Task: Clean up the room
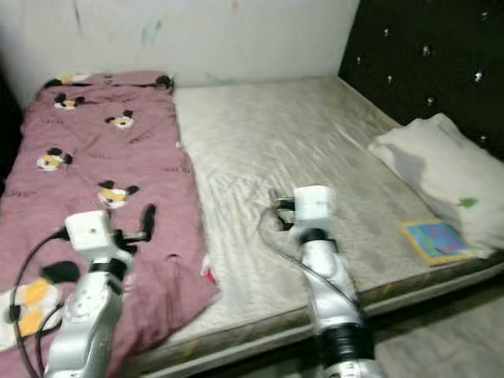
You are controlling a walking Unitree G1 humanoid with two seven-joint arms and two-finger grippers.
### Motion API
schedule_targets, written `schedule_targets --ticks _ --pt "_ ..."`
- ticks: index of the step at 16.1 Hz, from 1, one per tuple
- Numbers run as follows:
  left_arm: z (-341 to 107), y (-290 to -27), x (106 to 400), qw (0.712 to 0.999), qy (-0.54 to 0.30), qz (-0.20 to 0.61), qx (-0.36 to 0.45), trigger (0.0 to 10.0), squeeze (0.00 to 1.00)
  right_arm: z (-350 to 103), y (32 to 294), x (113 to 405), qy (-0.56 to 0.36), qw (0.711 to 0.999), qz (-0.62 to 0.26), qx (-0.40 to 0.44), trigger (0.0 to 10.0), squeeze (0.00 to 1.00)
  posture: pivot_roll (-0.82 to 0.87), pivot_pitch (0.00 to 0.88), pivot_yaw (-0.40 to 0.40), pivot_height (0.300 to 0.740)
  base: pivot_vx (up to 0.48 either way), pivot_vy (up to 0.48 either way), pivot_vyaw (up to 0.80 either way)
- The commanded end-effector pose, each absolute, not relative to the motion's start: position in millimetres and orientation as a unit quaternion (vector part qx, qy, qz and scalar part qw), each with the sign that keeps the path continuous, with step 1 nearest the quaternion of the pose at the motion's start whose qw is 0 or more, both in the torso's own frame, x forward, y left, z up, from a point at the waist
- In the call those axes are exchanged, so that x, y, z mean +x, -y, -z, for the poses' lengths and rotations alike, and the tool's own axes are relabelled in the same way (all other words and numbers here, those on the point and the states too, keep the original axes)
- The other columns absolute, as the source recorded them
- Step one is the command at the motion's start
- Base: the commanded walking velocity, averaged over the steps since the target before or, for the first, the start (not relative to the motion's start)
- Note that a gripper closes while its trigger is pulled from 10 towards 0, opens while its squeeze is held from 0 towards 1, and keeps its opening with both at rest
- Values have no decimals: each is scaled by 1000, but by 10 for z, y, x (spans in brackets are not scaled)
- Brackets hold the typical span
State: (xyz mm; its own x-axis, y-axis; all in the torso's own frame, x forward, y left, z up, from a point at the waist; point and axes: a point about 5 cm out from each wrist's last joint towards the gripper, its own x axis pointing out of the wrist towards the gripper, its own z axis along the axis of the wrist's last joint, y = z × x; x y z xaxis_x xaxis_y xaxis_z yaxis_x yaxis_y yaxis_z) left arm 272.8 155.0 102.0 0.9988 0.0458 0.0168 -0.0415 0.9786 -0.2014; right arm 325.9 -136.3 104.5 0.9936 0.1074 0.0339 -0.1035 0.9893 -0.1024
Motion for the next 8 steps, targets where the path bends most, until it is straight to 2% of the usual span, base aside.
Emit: schedule_targets --ticks 1,3,8 --pt "-1005 -1498 2718 995 7 -16 -103 10000 0 -1060 1449 3268 21 997 -42 -59 10000 0 38 19 -15 740 0 480 800" --pt "-1005 -1503 2714 995 6 -17 -102 10000 0 -1062 1450 3271 21 998 -41 -53 10000 0 38 19 -15 740 0 480 800" --pt "-1002 -1517 2715 995 7 -20 -99 10000 0 -1061 1447 3275 21 998 -41 -46 10000 0 38 19 -15 740 0 480 0"
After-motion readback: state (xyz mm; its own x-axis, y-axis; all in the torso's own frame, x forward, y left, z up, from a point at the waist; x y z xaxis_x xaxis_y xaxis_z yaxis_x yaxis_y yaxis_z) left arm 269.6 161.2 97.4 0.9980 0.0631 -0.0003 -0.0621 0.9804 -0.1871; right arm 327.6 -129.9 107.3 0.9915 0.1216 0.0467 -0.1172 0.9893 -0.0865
